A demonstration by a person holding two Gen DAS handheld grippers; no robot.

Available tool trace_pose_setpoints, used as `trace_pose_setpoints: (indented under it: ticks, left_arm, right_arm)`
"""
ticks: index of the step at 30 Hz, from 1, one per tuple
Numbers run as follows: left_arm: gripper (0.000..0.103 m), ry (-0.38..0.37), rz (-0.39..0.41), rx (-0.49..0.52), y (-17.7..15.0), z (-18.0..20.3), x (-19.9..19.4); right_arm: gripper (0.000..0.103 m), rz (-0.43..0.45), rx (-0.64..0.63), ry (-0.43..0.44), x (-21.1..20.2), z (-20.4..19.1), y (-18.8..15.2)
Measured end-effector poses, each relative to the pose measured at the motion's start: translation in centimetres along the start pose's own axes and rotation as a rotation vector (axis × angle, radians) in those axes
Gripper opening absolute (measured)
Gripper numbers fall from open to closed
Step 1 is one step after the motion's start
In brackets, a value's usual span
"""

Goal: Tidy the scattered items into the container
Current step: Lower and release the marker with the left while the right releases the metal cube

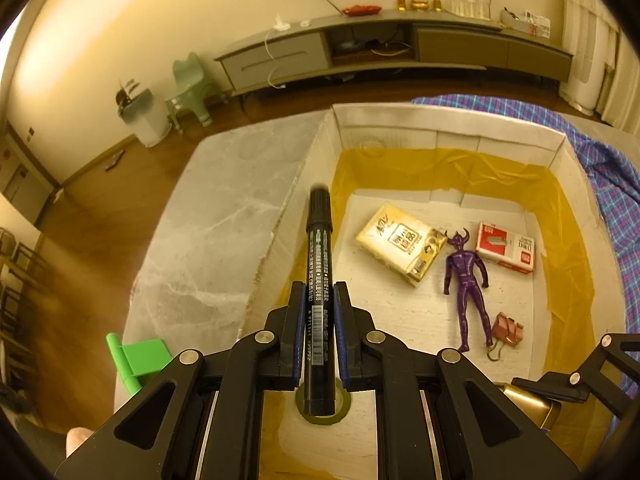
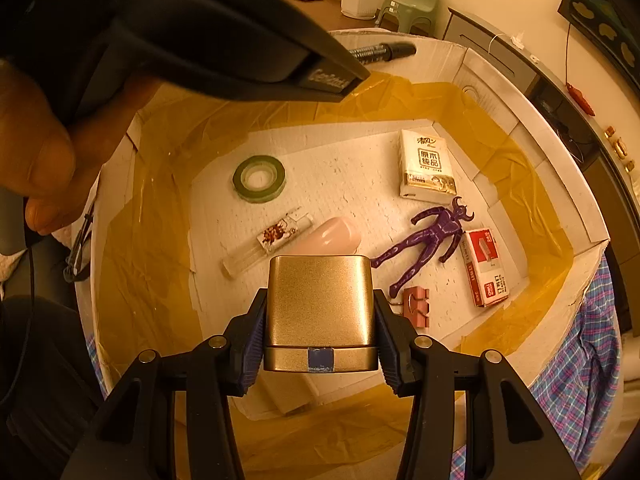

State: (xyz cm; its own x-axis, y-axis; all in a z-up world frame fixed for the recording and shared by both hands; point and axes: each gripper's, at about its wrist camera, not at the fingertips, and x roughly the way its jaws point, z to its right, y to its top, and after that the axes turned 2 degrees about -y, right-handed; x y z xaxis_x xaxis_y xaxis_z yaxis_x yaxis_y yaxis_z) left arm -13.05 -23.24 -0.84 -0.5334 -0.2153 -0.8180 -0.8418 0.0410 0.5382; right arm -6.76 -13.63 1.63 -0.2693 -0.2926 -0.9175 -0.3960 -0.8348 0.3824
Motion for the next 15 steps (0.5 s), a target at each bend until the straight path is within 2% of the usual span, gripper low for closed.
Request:
trace_pose_setpoints:
  ticks: [3,4,5,6,15]
  left_arm:
    - [0.018,-0.006,-0.014,-0.009,0.1,0.2,0.3]
    - [0.025,-0.003,-0.012,-0.011,0.1,0.2,0.3]
    - [0.044,0.010,-0.006,-0.012,0.0,0.3,0.3]
    - [0.052,0.013,-0.001,-0.013,0.0,0.2,0.2]
    - [0.052,-0.038,0.009,-0.030,-0.9,-0.9,-0.7]
  right_arm:
    - [0.050,-0.004,0.006,-0.001,0.0,0.1,-0.1]
    - [0.050,-0.003,0.011,0.002,-0.1,0.1,-0.1]
    - [0.050,0.002,0.019,0.006,-0.2,0.2,-0.1]
    - [0.050,0.006,0.029,0.011,-0.4,0.4,-0.1]
    - [0.057,0.044,0.055,0.022,-2.4,0.3,-0.3]
